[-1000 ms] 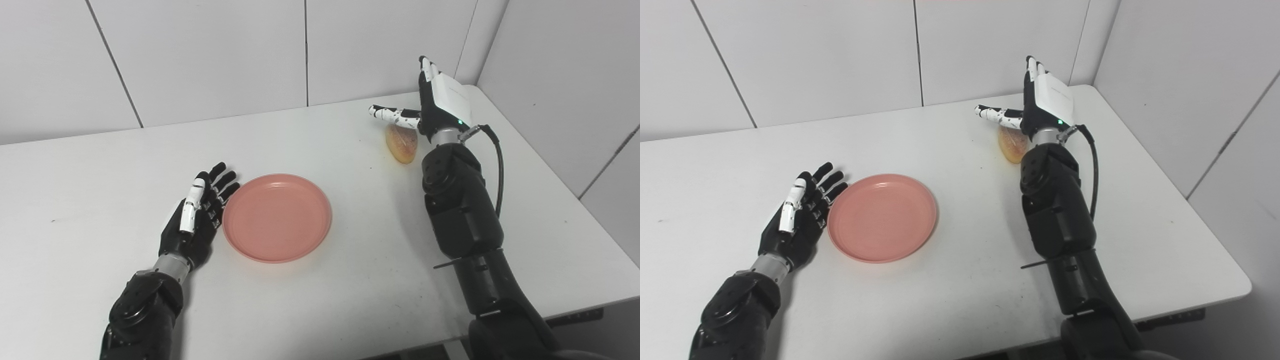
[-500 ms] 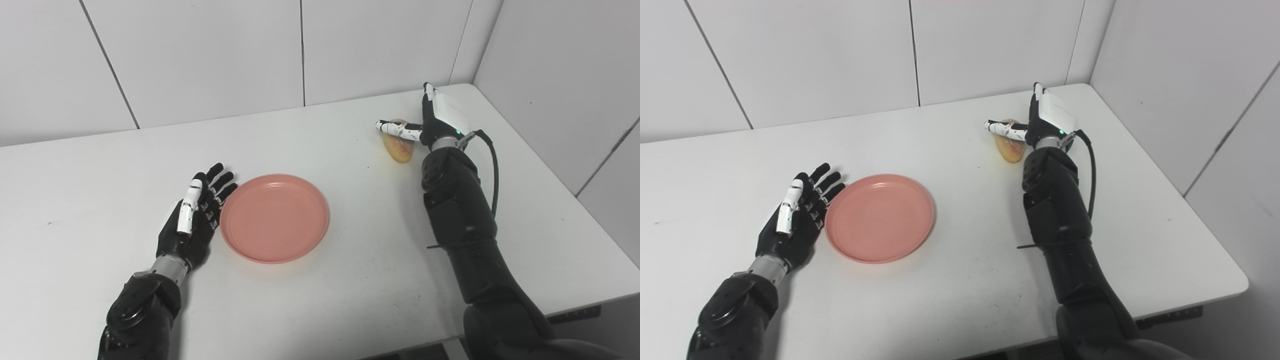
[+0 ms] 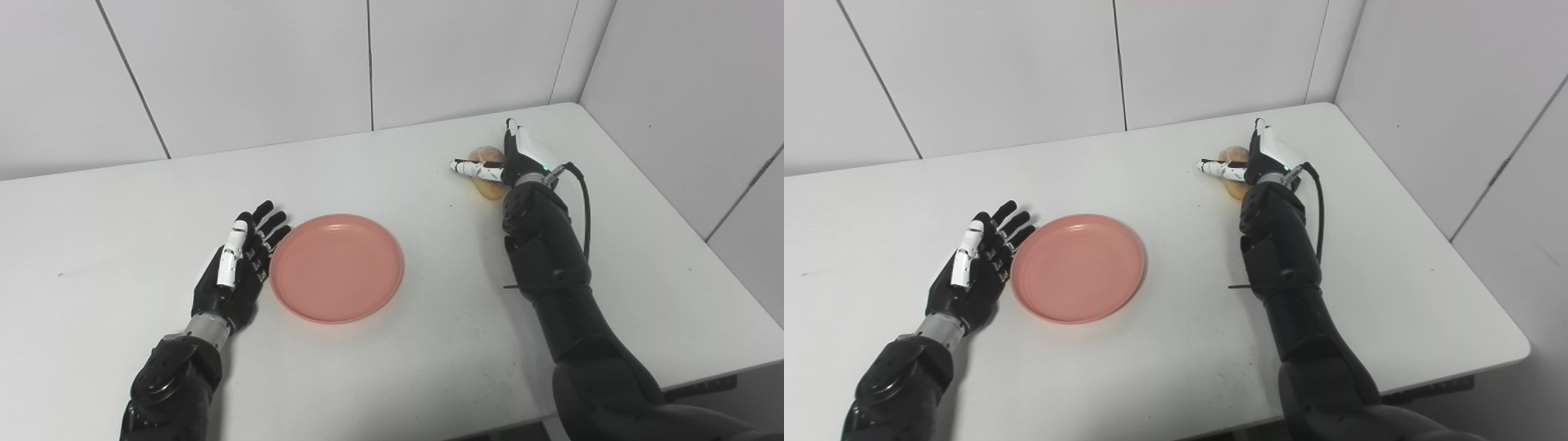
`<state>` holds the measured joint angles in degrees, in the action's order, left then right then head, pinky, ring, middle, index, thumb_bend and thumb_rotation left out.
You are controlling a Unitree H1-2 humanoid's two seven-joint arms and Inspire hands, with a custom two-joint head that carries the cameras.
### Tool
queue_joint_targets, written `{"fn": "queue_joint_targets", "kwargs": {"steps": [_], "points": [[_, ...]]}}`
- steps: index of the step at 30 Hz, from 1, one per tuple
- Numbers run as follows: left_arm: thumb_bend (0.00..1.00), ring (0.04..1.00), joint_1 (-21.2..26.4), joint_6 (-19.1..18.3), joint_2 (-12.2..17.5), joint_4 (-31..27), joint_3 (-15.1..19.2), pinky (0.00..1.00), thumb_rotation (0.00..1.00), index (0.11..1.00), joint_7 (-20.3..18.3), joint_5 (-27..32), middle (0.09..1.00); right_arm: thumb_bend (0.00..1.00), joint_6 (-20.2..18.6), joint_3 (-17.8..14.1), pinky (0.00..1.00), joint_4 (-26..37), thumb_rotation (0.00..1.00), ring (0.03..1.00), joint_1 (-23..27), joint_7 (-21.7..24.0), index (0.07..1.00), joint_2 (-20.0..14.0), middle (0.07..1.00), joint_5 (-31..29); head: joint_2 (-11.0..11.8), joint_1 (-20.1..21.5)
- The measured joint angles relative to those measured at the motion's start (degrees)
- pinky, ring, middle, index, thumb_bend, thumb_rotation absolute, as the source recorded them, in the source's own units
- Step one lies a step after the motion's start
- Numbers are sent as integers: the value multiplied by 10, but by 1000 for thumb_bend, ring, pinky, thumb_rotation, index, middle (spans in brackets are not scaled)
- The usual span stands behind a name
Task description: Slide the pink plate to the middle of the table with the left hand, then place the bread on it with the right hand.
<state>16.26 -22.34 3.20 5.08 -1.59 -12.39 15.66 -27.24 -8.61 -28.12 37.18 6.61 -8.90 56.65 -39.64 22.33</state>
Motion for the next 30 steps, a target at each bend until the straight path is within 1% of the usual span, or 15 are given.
{"fn": "queue_joint_targets", "kwargs": {"steps": [2,6,9,10,11,15,16,18,20,22,23,24,25,27,30], "points": [[346,917,0,-2,0,-1,0,932,1000,914,1,0,924,926,0,4,890,-14,637,939,3,-1,952,-2,954,-4,-1,0],[346,912,0,-6,0,-3,1,929,1000,907,1,0,921,920,0,9,855,-18,646,912,8,-6,932,-5,925,-6,0,0],[343,910,-1,-8,0,-5,1,923,1000,907,2,0,919,905,0,16,838,-18,612,918,9,-7,931,-7,935,-7,0,-3],[341,913,-1,-9,0,-7,1,926,1000,911,3,0,921,895,0,18,747,-18,548,859,9,-8,901,-6,889,-9,0,-4],[342,914,-1,-10,-1,-8,1,927,1000,913,4,0,923,885,0,20,633,-18,484,766,9,-12,866,-6,821,-12,0,-5],[346,913,-2,-12,-1,-9,1,925,1000,912,6,0,922,861,0,23,488,-38,364,624,18,-51,800,-10,713,-22,0,-6],[346,913,-2,-12,-1,-9,1,925,1000,911,6,0,921,854,0,23,470,-43,341,605,22,-54,794,-12,698,-27,-1,-7],[343,910,-3,-13,-1,-11,1,920,1000,909,7,0,920,815,0,26,411,-54,317,543,26,-65,768,-16,649,-38,-1,-9],[342,912,-5,-14,-2,-14,0,921,1000,910,9,0,922,791,0,38,389,-58,310,515,26,-76,731,-21,623,-45,-2,-10],[341,913,-6,-15,-2,-15,0,922,1000,912,10,0,923,742,0,54,365,-63,272,479,26,-83,650,-28,578,-56,-2,-11],[344,910,-6,-15,-2,-15,-1,918,1000,910,11,0,920,632,1,66,346,-68,214,452,26,-91,572,-33,547,-63,-2,-11],[347,909,-6,-15,-2,-15,-1,918,1000,908,11,0,919,560,1,74,332,-75,174,432,26,-101,523,-36,522,-69,-3,-11],[348,910,-6,-15,-2,-15,-1,921,1000,909,11,0,920,536,1,80,319,-78,160,416,26,-111,506,-39,505,-75,-3,-11],[348,910,-6,-15,-3,-15,-1,920,1000,908,11,0,919,508,3,95,259,-91,138,334,29,-131,489,-46,433,-88,-4,-11],[348,909,-6,-15,-3,-15,-1,920,1000,907,11,0,919,503,8,106,245,-96,135,311,29,-151,488,-49,410,-110,-5,-11]]}}
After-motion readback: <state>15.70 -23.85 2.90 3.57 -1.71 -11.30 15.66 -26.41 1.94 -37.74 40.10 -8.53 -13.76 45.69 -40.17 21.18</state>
